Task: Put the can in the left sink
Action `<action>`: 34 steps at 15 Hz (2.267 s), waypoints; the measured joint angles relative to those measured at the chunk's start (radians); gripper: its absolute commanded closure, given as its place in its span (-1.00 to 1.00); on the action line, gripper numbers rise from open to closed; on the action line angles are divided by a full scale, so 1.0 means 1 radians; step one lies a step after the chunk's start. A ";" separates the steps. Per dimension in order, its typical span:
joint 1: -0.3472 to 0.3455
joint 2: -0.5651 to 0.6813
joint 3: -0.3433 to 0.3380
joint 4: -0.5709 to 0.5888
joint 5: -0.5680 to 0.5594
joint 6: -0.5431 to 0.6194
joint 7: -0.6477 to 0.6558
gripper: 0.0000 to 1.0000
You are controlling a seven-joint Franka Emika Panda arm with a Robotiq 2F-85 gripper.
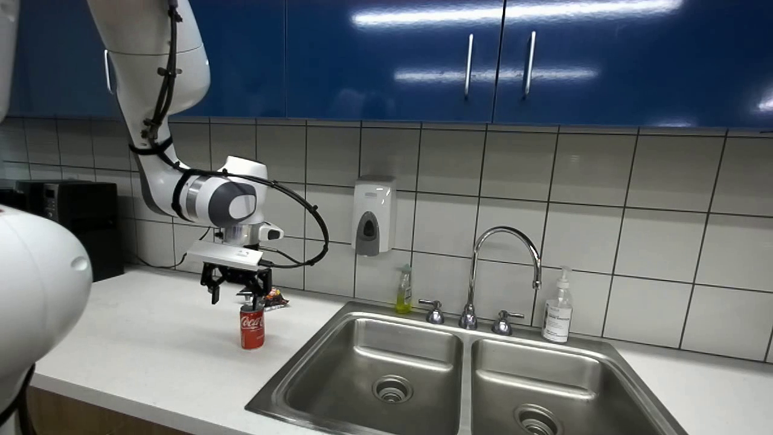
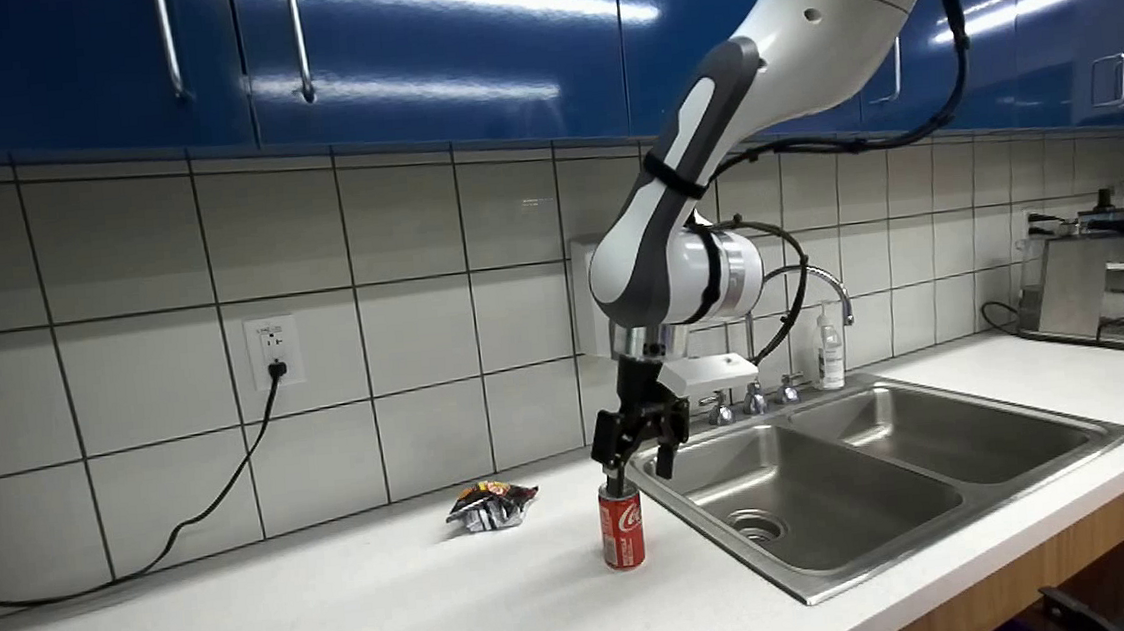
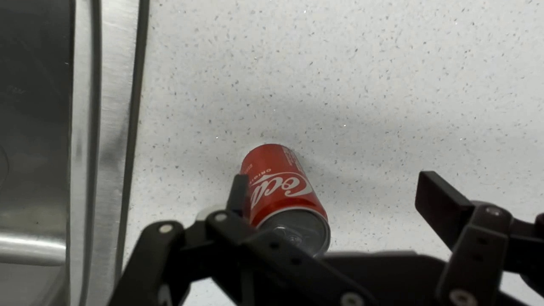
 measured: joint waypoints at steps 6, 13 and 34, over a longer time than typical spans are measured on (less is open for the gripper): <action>-0.027 0.081 0.014 0.066 -0.060 0.015 0.002 -1.00; -0.032 0.139 0.019 0.118 -0.106 0.024 0.006 -1.00; -0.032 0.261 0.017 0.234 -0.247 0.024 0.067 -0.45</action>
